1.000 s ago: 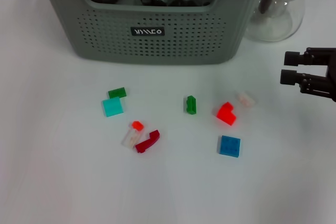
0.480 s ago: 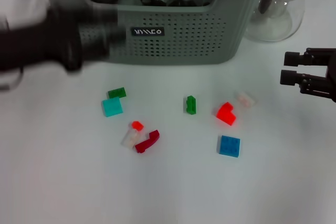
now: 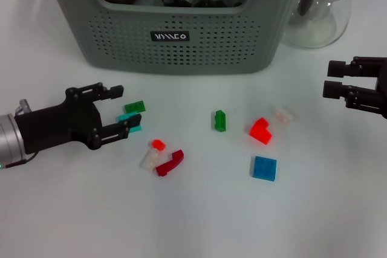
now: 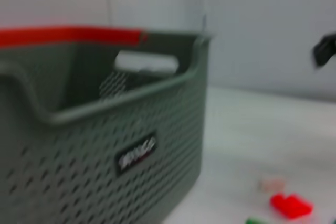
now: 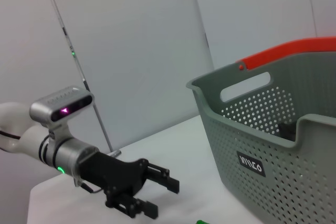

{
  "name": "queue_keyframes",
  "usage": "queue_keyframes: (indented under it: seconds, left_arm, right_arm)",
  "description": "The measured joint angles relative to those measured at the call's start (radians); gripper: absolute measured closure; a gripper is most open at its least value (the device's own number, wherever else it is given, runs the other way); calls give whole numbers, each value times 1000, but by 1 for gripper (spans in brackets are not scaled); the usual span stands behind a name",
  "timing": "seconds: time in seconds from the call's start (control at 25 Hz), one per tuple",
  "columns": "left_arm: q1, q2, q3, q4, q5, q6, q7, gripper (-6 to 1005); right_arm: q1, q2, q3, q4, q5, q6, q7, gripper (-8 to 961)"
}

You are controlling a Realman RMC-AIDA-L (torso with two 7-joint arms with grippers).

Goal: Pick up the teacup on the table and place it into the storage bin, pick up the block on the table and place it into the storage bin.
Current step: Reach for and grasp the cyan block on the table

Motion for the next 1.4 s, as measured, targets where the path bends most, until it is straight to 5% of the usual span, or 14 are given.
queue_keyframes:
  seconds: [0.12, 0.56, 1.4]
  left_arm:
    - [-4, 0, 5, -25, 11, -66, 13, 325]
    - [-8, -2, 9, -91, 31, -196, 69, 336]
    - [-7, -5, 3, -161, 28, -239, 162, 356]
  right_arm:
    - [-2, 0, 0, 6, 0, 5, 0, 450]
    - [-8, -2, -1, 9, 0, 6, 1, 452]
    - [-8, -1, -1, 9, 0, 5, 2, 450]
